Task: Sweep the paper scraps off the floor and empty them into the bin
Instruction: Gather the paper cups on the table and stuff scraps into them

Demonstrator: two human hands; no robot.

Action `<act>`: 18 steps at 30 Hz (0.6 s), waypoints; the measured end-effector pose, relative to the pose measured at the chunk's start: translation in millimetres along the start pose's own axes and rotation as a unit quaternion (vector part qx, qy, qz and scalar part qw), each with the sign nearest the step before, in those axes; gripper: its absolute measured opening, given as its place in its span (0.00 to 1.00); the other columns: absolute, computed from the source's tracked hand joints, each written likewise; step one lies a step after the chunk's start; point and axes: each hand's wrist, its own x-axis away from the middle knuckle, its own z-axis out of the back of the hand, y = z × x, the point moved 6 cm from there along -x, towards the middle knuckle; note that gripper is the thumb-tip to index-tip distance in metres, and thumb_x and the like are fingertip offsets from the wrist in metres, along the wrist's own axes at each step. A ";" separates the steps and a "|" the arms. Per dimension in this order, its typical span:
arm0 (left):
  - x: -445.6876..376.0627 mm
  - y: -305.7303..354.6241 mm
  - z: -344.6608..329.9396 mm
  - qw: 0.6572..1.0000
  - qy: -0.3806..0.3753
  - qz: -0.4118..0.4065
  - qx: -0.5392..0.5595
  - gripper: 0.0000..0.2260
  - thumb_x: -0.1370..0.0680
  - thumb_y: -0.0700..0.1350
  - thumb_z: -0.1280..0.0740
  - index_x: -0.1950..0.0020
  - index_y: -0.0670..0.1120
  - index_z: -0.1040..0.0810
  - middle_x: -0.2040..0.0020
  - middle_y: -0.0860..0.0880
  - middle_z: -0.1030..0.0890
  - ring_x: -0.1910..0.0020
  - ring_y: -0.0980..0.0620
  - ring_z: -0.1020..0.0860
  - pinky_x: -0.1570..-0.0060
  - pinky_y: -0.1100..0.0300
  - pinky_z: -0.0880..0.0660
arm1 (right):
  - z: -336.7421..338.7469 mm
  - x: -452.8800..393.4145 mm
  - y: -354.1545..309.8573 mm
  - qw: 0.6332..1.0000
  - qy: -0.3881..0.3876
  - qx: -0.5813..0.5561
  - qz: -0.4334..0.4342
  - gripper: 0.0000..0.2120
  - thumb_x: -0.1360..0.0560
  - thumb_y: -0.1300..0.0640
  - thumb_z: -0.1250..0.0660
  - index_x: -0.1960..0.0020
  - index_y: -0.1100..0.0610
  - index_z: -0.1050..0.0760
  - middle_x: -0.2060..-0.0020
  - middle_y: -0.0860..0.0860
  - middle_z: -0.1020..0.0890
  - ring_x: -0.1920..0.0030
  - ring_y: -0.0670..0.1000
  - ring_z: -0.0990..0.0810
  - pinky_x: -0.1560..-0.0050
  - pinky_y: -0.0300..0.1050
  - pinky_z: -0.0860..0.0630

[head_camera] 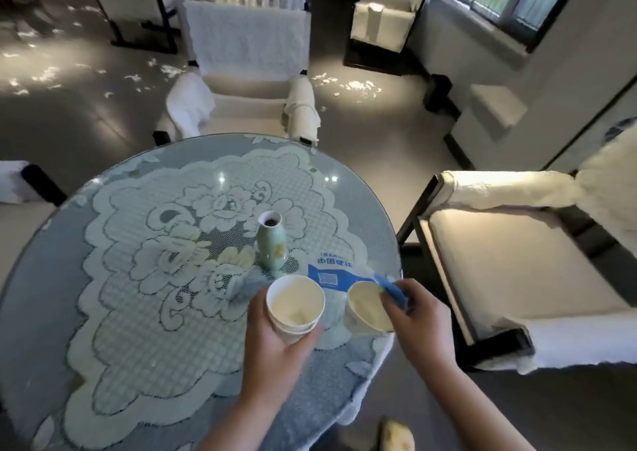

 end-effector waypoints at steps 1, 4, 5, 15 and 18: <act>-0.7 4.0 -22.1 1.000 -0.010 -0.002 0.003 0.30 0.39 0.55 0.23 0.38 0.56 0.28 0.42 0.54 0.22 0.42 0.58 0.22 0.44 0.68 0.28 | 15.5 -7.3 13.7 1.000 0.012 -0.001 -0.008 0.07 0.28 0.56 0.29 0.59 0.45 0.24 0.69 0.42 0.20 0.67 0.43 0.23 0.67 0.37 0.30; -6.0 16.9 -88.8 0.999 -0.029 -0.014 -0.004 0.29 0.39 0.56 0.25 0.41 0.58 0.29 0.43 0.53 0.22 0.43 0.58 0.23 0.46 0.72 0.30 | 57.6 -34.1 56.9 0.999 0.028 -0.001 -0.022 0.07 0.28 0.56 0.29 0.59 0.45 0.24 0.67 0.42 0.20 0.66 0.43 0.23 0.66 0.39 0.28; -8.4 20.2 -111.7 0.999 -0.030 -0.016 -0.009 0.28 0.39 0.57 0.25 0.41 0.58 0.29 0.43 0.53 0.22 0.44 0.58 0.23 0.46 0.71 0.29 | 71.0 -45.7 71.4 0.999 0.025 0.000 -0.026 0.06 0.27 0.56 0.29 0.58 0.45 0.23 0.66 0.42 0.19 0.65 0.43 0.22 0.65 0.41 0.27; -35.8 34.2 -273.8 0.999 0.007 0.035 0.005 0.33 0.43 0.56 0.23 0.40 0.53 0.27 0.43 0.51 0.21 0.44 0.53 0.22 0.43 0.53 0.25 | 150.1 -162.7 157.1 0.998 -0.061 0.023 -0.011 0.01 0.25 0.52 0.33 0.55 0.46 0.23 0.64 0.39 0.22 0.61 0.42 0.23 0.61 0.42 0.24; -49.8 39.9 -287.9 0.999 0.019 0.046 -0.004 0.30 0.43 0.53 0.23 0.43 0.57 0.28 0.46 0.55 0.20 0.47 0.60 0.22 0.49 0.66 0.27 | 151.2 -192.8 168.2 0.997 -0.071 0.016 -0.010 0.02 0.25 0.52 0.32 0.54 0.46 0.23 0.62 0.39 0.22 0.60 0.43 0.23 0.59 0.44 0.22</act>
